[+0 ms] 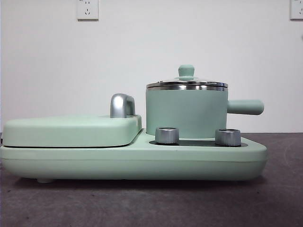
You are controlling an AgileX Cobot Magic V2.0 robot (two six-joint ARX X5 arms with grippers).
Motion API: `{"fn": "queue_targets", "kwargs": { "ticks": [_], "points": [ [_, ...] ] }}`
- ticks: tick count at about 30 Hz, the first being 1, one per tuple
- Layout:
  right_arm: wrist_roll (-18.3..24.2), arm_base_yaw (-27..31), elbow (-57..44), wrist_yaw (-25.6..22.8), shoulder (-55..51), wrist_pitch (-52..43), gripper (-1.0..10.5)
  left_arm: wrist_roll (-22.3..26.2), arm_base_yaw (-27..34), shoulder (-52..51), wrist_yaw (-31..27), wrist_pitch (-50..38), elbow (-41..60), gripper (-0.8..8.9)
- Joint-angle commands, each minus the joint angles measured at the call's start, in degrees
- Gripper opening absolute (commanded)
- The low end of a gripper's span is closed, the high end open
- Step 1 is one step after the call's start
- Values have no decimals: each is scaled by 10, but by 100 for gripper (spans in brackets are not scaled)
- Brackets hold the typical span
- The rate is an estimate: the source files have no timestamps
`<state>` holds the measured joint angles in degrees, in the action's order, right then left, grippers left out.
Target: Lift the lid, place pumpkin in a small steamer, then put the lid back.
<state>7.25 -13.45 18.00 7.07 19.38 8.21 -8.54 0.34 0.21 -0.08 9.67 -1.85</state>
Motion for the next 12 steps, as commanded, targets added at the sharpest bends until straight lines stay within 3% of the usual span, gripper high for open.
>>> {"fn": "queue_targets", "kwargs": {
  "ticks": [1, 7, 12],
  "points": [
    [-7, 28, -78, -11, -66, -49, 20, 5, 0, 0, -1, -6, 11, 7],
    [-26, 71, -169, -11, -170, -66, 20, 5, 0, 0, -1, -6, 11, 7],
    [-26, 91, -173, -24, -192, -43, 20, 5, 0, 0, -1, -6, 11, 7]
  ]
}}
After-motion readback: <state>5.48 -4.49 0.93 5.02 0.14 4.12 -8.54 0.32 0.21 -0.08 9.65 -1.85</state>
